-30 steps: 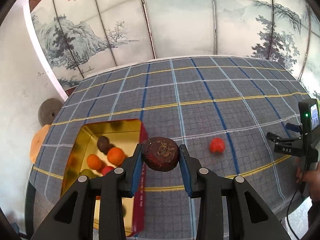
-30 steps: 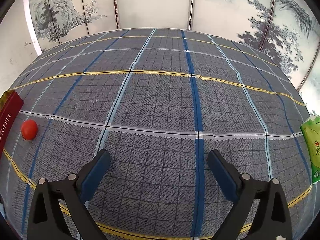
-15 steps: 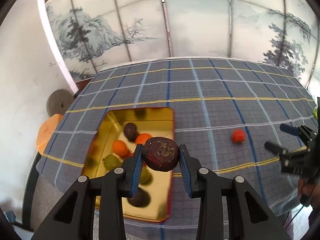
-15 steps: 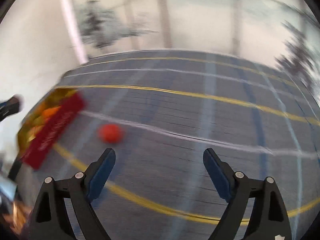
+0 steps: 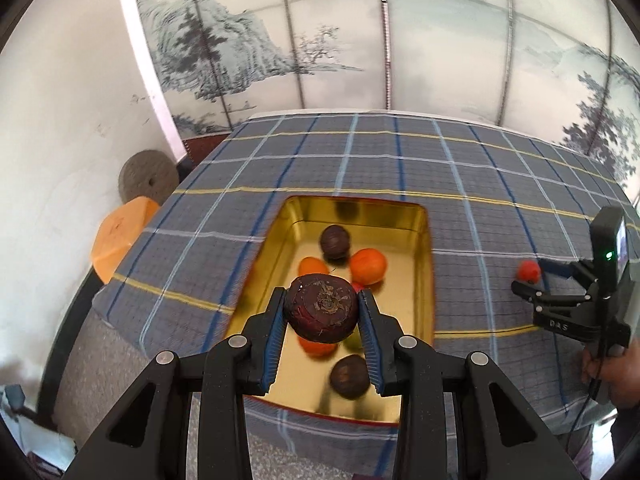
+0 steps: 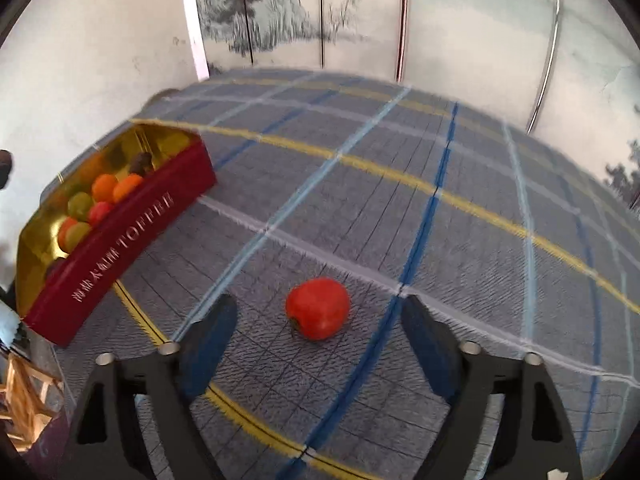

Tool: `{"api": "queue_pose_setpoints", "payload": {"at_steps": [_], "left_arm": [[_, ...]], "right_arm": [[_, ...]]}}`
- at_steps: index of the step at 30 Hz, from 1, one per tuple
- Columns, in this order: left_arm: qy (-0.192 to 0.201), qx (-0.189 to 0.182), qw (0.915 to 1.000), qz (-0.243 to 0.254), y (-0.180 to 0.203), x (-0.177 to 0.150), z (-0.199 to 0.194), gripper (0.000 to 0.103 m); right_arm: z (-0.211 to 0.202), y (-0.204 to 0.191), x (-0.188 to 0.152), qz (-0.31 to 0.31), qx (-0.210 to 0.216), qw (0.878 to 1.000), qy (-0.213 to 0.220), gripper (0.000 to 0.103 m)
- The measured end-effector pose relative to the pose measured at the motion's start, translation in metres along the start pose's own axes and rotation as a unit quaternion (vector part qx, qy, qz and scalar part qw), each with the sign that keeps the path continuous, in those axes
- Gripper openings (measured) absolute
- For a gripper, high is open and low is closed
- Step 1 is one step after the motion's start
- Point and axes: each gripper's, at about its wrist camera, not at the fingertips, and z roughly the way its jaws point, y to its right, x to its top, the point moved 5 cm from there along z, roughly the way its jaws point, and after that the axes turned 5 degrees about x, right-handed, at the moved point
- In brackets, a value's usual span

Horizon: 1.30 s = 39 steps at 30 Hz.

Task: Organize fruits
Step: 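Carry the brown fruit toward the tray with the left gripper while the right gripper grasps the red tomato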

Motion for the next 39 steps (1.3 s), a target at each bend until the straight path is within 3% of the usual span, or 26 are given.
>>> {"api": "queue_pose_setpoints", "payload": {"at_steps": [2, 4, 11, 20, 31, 39], "left_arm": [[-0.004, 0.005, 1.0, -0.007, -0.009, -0.003, 0.003, 0.036], [-0.008, 0.004, 0.9999, -0.012, -0.018, -0.008, 0.006, 0.036], [0.002, 0.008, 0.9998, -0.015, -0.038, -0.021, 0.014, 0.036], [0.005, 0.003, 1.0, -0.004, -0.034, -0.022, 0.031, 0.036], [0.018, 0.011, 0.9997, 0.011, -0.027, 0.016, 0.067, 0.036], [-0.01, 0.025, 0.9995, 0.016, -0.025, 0.048, 0.119, 0.036]], "right_arm": [[0.008, 0.002, -0.003, 0.002, -0.014, 1.0, -0.008, 0.042], [0.005, 0.004, -0.002, 0.009, -0.016, 1.0, -0.003, 0.031], [0.001, 0.005, -0.006, 0.009, -0.027, 1.0, 0.008, 0.03], [0.003, 0.005, -0.005, 0.014, -0.027, 1.0, 0.009, 0.031], [0.004, 0.007, -0.005, 0.016, -0.028, 0.999, 0.008, 0.031], [0.003, 0.009, -0.005, 0.017, -0.028, 0.999, 0.008, 0.031]]}}
